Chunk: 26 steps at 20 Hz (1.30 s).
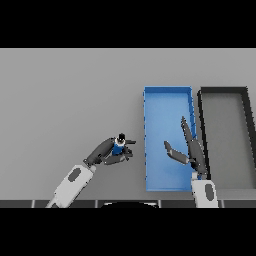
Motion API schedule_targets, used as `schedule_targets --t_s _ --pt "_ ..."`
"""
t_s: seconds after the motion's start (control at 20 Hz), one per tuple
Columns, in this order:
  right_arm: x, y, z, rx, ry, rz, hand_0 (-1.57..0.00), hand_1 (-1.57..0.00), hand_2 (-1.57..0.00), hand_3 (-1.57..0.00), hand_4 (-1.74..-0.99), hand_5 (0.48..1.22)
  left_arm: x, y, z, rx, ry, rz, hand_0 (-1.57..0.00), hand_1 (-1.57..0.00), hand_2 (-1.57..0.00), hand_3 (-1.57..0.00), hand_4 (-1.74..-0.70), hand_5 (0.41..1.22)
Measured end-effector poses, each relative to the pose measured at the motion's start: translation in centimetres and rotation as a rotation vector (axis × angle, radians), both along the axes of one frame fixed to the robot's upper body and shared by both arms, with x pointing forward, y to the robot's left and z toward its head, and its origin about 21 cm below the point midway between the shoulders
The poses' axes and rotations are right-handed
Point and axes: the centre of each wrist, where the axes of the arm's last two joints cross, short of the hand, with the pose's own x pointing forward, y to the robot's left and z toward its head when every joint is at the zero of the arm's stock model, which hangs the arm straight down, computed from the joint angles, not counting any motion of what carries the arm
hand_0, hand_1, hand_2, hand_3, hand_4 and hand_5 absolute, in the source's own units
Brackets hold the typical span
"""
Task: Pick up the blue pipe and place it into the blue bin.
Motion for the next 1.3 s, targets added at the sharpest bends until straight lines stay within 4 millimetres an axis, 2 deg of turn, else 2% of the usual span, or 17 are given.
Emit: schedule_targets --t_s 0.25,0.45,0.55,0.75,0.95,1.1,1.2,1.3 --pt "0.1 0.1 -0.4 -0.03 0.006 0.0 0.0 0.0 0.0 0.0 -1.219 0.634 0.3 -1.7 3.9 -0.062 -0.085 -0.069 -1.55 -1.55 -1.55 -1.44 -1.72 1.212" --pt "-0.1 -0.3 -0.4 -0.012 -0.024 0.004 0.0 0.0 0.0 0.0 -1.208 0.64 0.7 -1.6 6.1 -0.044 -0.099 -0.105 -1.56 -1.56 -1.56 -1.45 -1.73 1.217" --pt "0.0 -0.9 -0.4 -0.036 -0.013 -0.001 0.0 0.0 0.0 0.0 -1.189 0.631 0.5 -2.2 6.5 -0.034 -0.088 -0.121 -1.56 -1.57 -1.57 -1.44 -1.73 1.219" --pt "0.0 -0.4 -1.0 -0.002 0.003 0.013 0.0 0.0 0.0 0.0 -1.174 0.629 0.4 -2.4 6.5 -0.012 -0.068 -0.136 -1.57 -1.57 -1.57 -1.44 -1.73 1.219" --pt "-0.1 -0.5 -1.4 0.048 0.01 0.038 0.0 0.0 0.0 0.0 -1.209 0.623 0.3 -2.3 5.8 -0.001 -0.057 -0.134 -1.57 -1.57 -1.57 -1.44 -1.73 1.22" --pt "0.1 -0.2 -1.3 0.077 0.001 0.042 0.0 0.0 0.0 0.0 -1.191 0.619 0.0 -2.6 6.1 -0.012 -0.068 -0.134 -1.57 -1.57 -1.57 -1.44 -1.73 1.22" --pt "0.2 -0.8 -0.4 0.116 -0.038 0.081 0.0 0.0 0.0 0.0 -1.197 0.604 -0.1 -2.2 6.1 -0.006 -0.075 -0.141 -1.57 -1.57 -1.57 -1.44 -1.73 1.221" --pt "1.0 -1.2 1.9 0.194 -0.057 0.189 0.0 0.0 0.0 0.0 -1.203 0.573 0.2 -2.5 6.5 0.0 -0.069 -0.135 -1.57 -1.57 -1.57 -1.44 -1.73 1.221"
